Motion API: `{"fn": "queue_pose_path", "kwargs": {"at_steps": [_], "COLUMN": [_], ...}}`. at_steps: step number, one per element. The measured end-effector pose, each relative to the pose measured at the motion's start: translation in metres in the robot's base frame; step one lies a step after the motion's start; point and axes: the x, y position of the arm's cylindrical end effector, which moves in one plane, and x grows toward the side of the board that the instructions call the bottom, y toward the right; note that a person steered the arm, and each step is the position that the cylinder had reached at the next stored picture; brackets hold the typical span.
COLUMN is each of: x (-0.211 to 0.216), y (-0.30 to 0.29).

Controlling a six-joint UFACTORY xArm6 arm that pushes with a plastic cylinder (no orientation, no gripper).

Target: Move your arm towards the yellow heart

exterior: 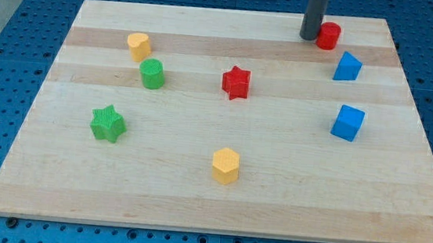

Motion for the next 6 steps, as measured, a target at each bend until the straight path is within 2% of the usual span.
{"fn": "queue_pose_path", "kwargs": {"at_steps": [1, 2, 3, 4, 5, 6], "x": [0.0, 0.0, -0.017, -0.014, 0.016, 0.043], "y": [-0.022, -0.102, -0.169, -0.228, -0.284, -0.303]}}
